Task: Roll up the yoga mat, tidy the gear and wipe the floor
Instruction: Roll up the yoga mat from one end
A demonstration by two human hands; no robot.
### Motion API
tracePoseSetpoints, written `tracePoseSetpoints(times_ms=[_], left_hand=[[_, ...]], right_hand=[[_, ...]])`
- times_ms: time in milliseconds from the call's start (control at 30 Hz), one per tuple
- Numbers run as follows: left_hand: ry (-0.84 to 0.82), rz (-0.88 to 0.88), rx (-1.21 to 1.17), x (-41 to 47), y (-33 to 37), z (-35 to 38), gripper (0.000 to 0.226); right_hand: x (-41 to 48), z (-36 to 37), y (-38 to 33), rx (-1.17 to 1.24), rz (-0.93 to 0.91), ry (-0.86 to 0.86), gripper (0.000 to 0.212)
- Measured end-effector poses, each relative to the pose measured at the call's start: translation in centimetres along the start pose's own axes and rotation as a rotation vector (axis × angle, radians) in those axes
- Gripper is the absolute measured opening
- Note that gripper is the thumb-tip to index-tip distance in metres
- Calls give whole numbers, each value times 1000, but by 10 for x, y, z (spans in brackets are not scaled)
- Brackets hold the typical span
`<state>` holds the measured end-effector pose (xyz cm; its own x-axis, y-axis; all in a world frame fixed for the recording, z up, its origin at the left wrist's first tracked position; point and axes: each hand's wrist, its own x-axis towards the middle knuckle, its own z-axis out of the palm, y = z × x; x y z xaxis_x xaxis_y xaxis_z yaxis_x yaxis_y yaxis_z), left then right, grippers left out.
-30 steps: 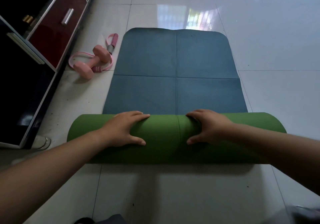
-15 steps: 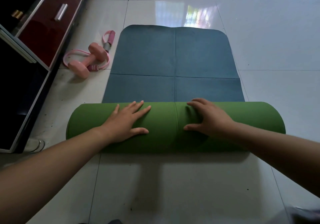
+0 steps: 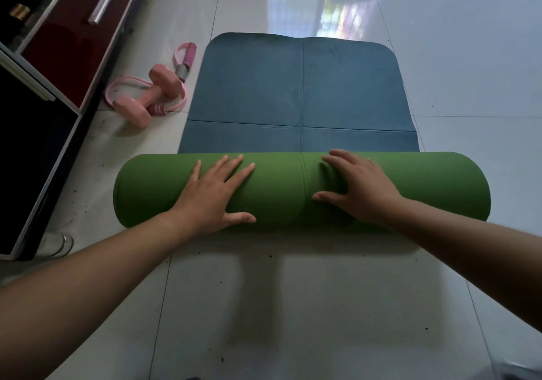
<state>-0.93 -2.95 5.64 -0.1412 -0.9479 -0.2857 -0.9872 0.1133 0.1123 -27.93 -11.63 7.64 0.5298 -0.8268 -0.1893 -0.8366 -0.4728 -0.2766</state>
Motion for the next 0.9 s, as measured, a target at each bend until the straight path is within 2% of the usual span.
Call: tracePoseSetpoints(times_ms=[133,300,433,600,900], left_hand=[[-57,23,-1,7,-3,1,103],[-76,19,0,11,-5,-2,103],[-62,16,20,7,-2,2,104],[7,36,44,2,-1,6,111],[163,103,-9,-11,6,4,96]], right_hand=[[-5,7,3,-160,-83,-186,111],[0,2,5,-191,-94,-187,116],[-7,5,7,-320,-125,-223,123],[-9,8,2,-332,-141,-188,113],[-20,10,0,-335,-175,-136,97]])
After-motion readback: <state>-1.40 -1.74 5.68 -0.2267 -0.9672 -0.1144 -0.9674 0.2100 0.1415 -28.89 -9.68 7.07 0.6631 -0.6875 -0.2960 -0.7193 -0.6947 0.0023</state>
